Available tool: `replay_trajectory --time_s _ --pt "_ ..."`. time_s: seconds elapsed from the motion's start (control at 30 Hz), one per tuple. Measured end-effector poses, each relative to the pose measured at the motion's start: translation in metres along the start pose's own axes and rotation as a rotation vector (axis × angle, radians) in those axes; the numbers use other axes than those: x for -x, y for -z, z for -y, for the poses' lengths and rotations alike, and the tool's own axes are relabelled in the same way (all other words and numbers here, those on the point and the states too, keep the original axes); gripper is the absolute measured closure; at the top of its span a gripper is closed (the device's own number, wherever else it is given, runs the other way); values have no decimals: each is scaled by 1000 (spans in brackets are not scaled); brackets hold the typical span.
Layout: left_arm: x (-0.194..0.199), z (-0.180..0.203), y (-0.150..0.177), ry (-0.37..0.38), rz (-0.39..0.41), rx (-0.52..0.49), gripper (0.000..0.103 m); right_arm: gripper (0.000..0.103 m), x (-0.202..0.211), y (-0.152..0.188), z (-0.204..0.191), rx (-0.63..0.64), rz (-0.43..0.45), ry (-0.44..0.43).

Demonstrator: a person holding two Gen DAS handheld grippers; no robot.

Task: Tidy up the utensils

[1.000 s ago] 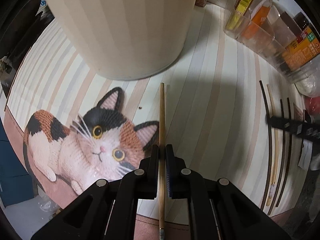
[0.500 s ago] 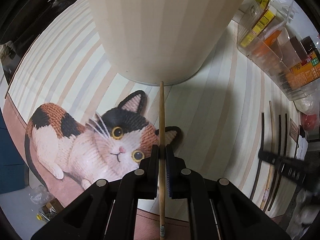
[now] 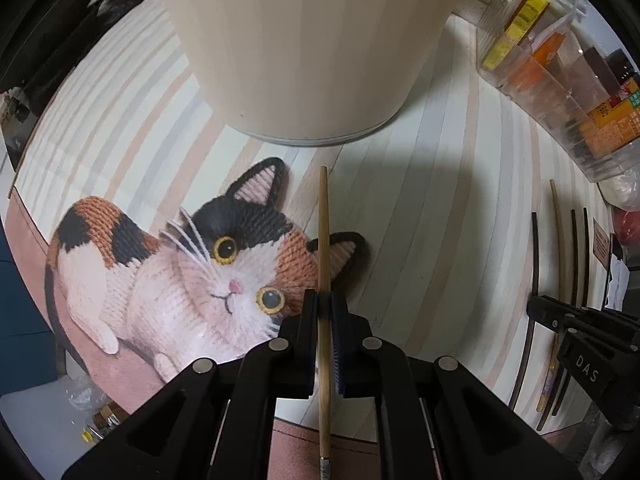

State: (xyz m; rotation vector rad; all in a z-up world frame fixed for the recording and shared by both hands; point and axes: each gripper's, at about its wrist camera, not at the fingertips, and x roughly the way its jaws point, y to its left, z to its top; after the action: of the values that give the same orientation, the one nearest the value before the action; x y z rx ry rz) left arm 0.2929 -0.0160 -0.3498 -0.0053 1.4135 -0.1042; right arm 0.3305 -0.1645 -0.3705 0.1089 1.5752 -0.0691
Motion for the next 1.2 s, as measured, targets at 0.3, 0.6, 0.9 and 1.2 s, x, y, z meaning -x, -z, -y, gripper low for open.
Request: replay_trajectory --time_s 0.3,0.6,0.9,1.2 --pt "58 8 14 26 139 -47 99 98 60 45 22 -78 184 -111" --pt "130 2 14 41 286 -69 99 99 133 61 28 -74 469 -177" --pt "250 -1 -13 119 546 -56 99 103 250 35 16 -11 755 -267" --pt "323 -1 -70 145 714 -37 99 103 319 -13 7 25 802 -337"
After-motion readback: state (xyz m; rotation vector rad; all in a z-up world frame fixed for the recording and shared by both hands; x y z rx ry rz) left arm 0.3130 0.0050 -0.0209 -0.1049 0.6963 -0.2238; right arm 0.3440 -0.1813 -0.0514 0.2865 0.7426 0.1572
